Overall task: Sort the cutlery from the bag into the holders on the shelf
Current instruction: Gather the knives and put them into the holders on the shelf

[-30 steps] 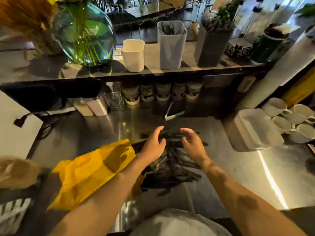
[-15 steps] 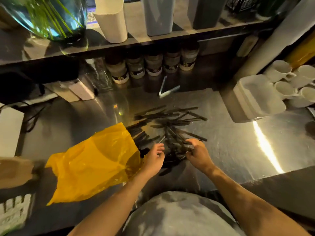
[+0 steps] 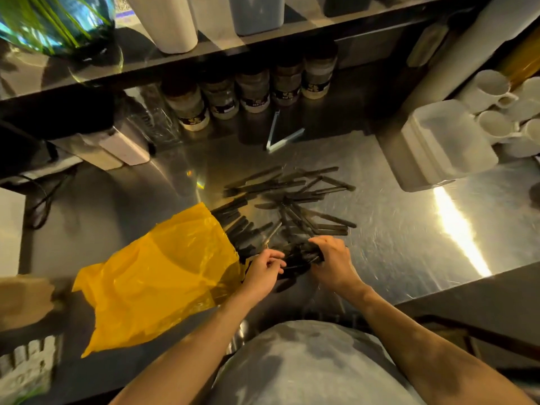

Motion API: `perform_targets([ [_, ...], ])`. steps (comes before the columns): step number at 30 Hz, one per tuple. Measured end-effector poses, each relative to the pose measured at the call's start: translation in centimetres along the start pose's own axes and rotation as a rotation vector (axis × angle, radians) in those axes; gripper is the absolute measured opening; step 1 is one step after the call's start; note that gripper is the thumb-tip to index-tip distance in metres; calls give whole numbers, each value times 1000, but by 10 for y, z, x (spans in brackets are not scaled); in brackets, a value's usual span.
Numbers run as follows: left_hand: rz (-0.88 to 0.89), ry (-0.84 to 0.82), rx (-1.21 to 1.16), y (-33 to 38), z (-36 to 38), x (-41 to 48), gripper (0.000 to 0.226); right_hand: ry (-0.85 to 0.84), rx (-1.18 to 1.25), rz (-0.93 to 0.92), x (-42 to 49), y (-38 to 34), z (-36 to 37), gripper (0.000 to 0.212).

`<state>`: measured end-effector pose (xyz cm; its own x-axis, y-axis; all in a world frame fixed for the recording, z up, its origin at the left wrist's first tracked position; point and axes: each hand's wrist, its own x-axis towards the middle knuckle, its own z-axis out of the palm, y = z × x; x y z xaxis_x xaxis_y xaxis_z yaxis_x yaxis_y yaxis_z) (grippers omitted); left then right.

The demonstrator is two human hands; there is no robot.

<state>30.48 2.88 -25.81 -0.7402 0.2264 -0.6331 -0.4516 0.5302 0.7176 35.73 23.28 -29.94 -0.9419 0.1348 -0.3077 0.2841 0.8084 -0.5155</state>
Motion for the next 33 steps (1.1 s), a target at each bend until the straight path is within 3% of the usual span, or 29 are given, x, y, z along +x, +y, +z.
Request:
perform_targets([
  [12, -60, 22, -103, -23, -7, -20, 21, -73, -133, -87, -22, -21, 11, 66],
  [16, -77, 13, -98, -34, -7, -29, 20, 3, -193, -46, -28, -11, 14, 77],
  [21, -127, 4, -86, -39, -5, -37, 20, -79, -265, 4, -26, -11, 13, 87],
  [24, -146, 14, -85, -40, -5, -39, 21, -6, -299, -127, -23, -18, 15, 83],
  [28, -189, 32, -96, -38, -9, -37, 19, -95, -378, -351, -17, -32, 20, 83],
  [33, -246, -13, -52, -39, -13, -34, 25, -161, -366, -318, -10, -45, 23, 90],
])
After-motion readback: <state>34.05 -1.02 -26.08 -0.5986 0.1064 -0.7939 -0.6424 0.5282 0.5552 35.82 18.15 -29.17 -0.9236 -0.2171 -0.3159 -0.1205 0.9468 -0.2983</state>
